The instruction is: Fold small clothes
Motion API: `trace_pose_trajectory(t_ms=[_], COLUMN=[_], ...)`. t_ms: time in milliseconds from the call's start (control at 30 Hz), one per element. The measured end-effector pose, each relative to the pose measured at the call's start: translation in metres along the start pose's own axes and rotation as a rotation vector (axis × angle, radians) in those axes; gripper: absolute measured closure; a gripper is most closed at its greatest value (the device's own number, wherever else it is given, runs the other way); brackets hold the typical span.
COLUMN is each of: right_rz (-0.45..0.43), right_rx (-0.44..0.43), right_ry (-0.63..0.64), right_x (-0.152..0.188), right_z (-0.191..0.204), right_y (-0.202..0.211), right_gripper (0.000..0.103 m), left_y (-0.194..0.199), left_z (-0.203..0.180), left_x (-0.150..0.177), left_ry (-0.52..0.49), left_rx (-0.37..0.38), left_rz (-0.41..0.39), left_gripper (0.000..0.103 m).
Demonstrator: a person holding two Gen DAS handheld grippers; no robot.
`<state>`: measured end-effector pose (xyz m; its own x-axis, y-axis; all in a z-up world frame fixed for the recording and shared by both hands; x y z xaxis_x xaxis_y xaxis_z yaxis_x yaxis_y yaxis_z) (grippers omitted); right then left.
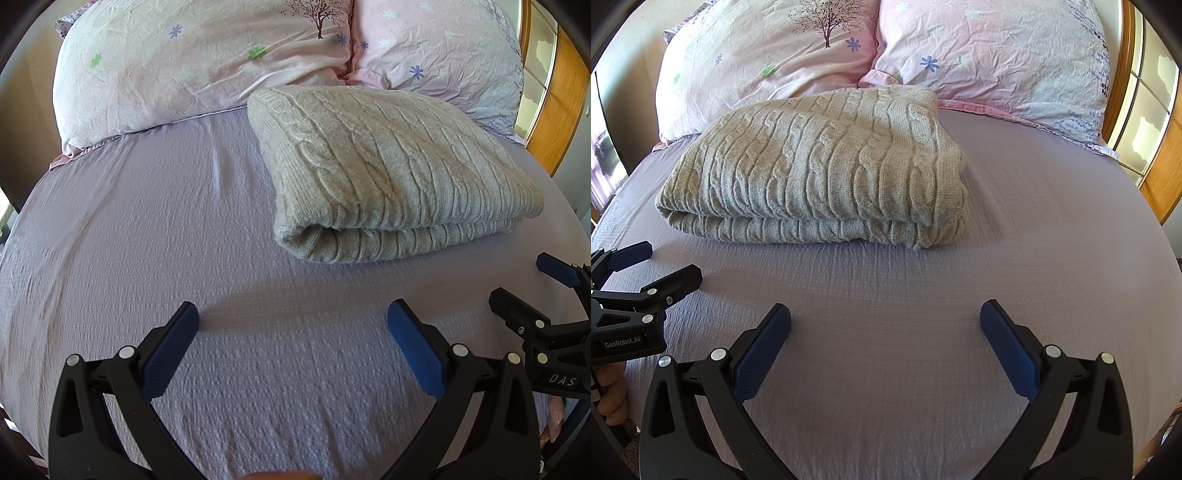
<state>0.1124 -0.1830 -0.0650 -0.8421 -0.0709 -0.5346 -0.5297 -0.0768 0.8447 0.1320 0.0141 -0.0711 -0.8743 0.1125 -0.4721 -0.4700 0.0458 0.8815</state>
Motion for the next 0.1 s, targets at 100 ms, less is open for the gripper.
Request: trace_pose_trajectory(t_ms=[100], right_rz=[0.000], right_rx=[0.000], right_ry=[0.000], right_x=[0.0001], right_z=[0.0001], right_y=[0.0001], right_gripper=[0.001], left_y=[-0.0001], left_z=[0.0005], left_x=[0.0000], left_ry=[0.002], left_rx=[-0.002], left_rz=[-0.003], left_gripper=[0.002])
Point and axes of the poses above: each gripper's, at about its wrist camera, not at the fingertips, and y roughly against the way its jaws point, z to its left, x to its underside, the point moved 9 cm from there along -y, roughly the way its jaws point, and after that the axes turned 7 degrees about z, right-handed, at the moved point
